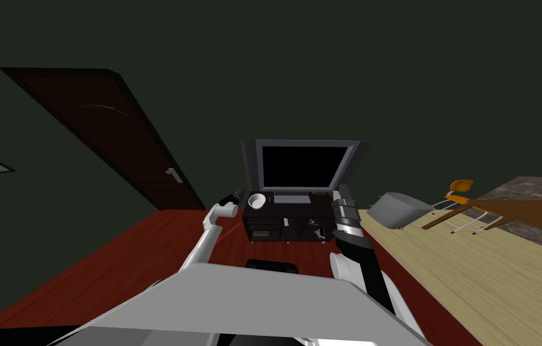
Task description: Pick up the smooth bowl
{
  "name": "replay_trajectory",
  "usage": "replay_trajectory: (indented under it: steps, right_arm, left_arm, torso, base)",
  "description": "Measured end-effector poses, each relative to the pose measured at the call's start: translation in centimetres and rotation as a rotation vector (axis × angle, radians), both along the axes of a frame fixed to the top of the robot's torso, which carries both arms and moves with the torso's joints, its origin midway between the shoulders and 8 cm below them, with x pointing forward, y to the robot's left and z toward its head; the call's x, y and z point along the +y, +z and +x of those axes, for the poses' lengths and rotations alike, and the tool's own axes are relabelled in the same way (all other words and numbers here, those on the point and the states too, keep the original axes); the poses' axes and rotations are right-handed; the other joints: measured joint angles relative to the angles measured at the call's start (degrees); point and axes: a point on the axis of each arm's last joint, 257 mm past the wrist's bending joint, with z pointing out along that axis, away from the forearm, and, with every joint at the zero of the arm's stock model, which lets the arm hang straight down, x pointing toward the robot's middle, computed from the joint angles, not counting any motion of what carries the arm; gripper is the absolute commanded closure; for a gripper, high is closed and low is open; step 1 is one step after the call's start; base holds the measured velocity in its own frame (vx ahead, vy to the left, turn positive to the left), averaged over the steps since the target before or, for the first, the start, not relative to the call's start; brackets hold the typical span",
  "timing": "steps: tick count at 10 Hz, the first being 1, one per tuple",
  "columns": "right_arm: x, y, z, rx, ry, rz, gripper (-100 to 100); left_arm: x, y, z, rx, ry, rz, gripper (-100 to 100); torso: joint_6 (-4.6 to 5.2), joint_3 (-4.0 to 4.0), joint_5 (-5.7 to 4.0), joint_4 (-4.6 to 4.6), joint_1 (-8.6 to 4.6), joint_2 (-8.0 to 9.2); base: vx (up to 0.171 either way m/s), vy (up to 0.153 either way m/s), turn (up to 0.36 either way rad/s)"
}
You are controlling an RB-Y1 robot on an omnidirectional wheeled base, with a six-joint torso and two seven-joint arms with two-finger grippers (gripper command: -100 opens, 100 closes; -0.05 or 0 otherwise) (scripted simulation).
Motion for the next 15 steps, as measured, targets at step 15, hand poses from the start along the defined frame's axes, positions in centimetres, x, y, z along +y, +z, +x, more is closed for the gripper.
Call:
replay_trajectory:
  steps: [15]
  right_arm:
    - [0.0, 0.0, 0.0, 0.000, 0.000, 0.000, 0]
  left_arm:
    - [-0.2, -16.1, -7.1, 0.557, -0.014, 0.027, -100]
  torso:
    - [-0.01, -0.06, 0.00, -0.02, 0.05, -0.11]
  base:
    - [0.064, -0.025, -0.012]
